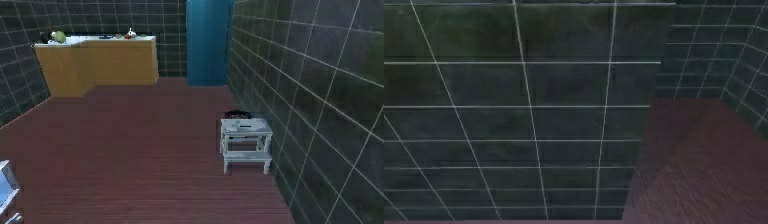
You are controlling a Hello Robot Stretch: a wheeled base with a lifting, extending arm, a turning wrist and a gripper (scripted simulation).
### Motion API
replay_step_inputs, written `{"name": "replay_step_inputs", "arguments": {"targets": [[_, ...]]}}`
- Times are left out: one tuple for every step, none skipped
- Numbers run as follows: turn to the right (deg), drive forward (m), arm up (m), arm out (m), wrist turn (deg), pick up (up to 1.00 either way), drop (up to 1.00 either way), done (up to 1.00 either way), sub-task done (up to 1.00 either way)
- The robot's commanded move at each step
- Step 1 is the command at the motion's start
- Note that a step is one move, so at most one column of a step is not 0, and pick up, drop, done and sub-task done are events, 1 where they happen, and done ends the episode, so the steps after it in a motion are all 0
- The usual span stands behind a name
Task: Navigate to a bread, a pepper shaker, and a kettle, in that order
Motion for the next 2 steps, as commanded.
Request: {"name": "replay_step_inputs", "arguments": {"targets": [[-18.0,0.00,0.00,0.00,0.0,0.00,0.00,0.00,0.00],[0.0,0.10,0.00,0.00,0.0,0.00,0.00,0.00,0.00]]}}
